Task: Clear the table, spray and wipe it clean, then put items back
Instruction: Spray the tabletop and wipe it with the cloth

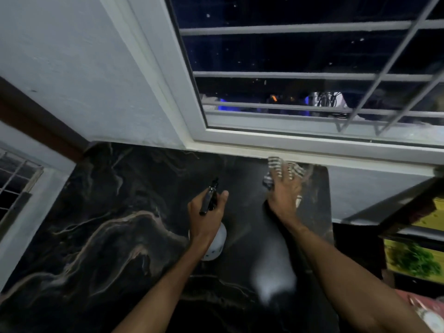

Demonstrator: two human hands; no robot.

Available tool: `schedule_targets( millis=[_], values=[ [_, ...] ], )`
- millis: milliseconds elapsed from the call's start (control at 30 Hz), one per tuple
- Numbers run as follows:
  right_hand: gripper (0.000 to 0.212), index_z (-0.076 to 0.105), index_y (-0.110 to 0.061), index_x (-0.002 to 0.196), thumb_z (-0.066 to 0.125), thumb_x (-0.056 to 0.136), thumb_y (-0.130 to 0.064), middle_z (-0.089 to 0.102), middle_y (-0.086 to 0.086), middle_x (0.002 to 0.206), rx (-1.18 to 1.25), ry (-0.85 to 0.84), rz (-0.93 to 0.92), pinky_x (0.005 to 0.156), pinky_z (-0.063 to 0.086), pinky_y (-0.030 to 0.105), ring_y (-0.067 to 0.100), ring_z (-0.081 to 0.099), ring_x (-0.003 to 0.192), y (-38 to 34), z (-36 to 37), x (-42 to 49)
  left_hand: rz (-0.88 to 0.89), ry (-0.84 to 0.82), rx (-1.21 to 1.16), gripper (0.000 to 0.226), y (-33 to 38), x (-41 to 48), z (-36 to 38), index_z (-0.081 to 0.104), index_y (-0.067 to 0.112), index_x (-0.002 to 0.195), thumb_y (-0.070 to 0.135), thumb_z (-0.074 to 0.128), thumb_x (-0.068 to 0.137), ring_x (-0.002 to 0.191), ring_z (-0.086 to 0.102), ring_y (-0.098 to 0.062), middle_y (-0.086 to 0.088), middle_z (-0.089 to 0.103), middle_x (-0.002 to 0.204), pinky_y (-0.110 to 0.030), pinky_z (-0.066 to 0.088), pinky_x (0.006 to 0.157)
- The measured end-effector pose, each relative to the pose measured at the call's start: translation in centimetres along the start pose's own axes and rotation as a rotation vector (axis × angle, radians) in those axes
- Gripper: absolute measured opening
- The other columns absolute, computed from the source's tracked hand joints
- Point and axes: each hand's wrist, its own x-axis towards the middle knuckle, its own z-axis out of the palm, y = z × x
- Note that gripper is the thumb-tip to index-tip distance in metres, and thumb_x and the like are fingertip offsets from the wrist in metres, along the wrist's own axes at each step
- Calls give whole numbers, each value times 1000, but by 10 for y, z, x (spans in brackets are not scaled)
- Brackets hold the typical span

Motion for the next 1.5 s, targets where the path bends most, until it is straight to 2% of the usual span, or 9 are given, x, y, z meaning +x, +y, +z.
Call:
schedule_targets(
  millis=[67, 233, 433, 600, 967, 1100, 1233, 1367, 1500],
  values=[
    [75, 37, -30, 153, 55, 83, -9, 14, 4, 168, -83, -64, -186, 121, 14, 52, 40, 17, 149, -22, 19, -2, -7, 9, -4, 38, -8, 10, -18, 61, 5, 66, 27, 75, 93, 52, 59, -34, -13, 63, 60, -45, 50, 50],
    [70, 48, -23, 146, 64, 80, -10, 23, 8, 165, 14, 111, 240, 117, 22, 57, 47, 24, 143, -60, 28, 18, -13, 50, -31, 38, -43, 51, -86, 61, 6, 66, 30, 76, 92, 50, 59, -28, -9, 63, 59, -41, 50, 50],
    [78, 40, -28, 152, 57, 79, -4, 16, 6, 167, -84, 17, -75, 118, 19, 54, 49, 24, 141, -217, 124, 8, -10, 54, -91, 38, -107, 122, -194, 63, 12, 65, 38, 74, 89, 55, 64, -18, -2, 65, 58, -37, 54, 58],
    [80, 33, -22, 155, 60, 81, -11, 2, 20, 167, -42, 28, 141, 122, 12, 56, 50, 11, 148, -337, 176, 24, 27, 74, -52, 43, -158, 188, -295, 62, 12, 64, 47, 67, 89, 61, 65, -12, 0, 65, 59, -19, 48, 63],
    [88, 19, -25, 159, 56, 80, -17, 7, 8, 168, -203, -232, -525, 115, 19, 52, 44, 18, 142, -537, 290, 38, -16, 206, -68, 41, -221, 263, -419, 63, 17, 65, 52, 69, 85, 58, 66, -4, 7, 68, 61, -28, 54, 61],
    [82, 26, -25, 157, 58, 82, -17, 15, 6, 167, -158, -196, -371, 111, 24, 53, 46, 24, 135, -580, 308, 45, -26, 247, -72, 41, -235, 273, -453, 61, 15, 64, 48, 69, 87, 60, 67, -10, 3, 65, 58, -32, 55, 64],
    [86, 24, -27, 157, 55, 78, -18, 15, 2, 167, -256, -331, -717, 101, 34, 46, 37, 33, 125, -581, 326, -17, -45, 273, -46, 34, -238, 262, -475, 63, 22, 66, 48, 68, 87, 60, 65, -2, 10, 66, 60, -21, 50, 64],
    [85, 21, -30, 158, 54, 82, -14, 9, 0, 168, -199, -280, -537, 107, 32, 49, 38, 30, 129, -585, 321, -28, -52, 278, -32, 36, -237, 247, -486, 64, 15, 66, 40, 73, 90, 60, 64, -6, 5, 66, 60, -24, 51, 64],
    [73, 30, -29, 153, 43, 81, -21, 17, -1, 165, -183, -412, -838, 95, 39, 47, 30, 37, 111, -552, 327, -125, -83, 284, -36, 32, -233, 218, -489, 66, 12, 69, 33, 76, 91, 61, 65, -7, 6, 66, 62, -27, 53, 65]
  ],
)
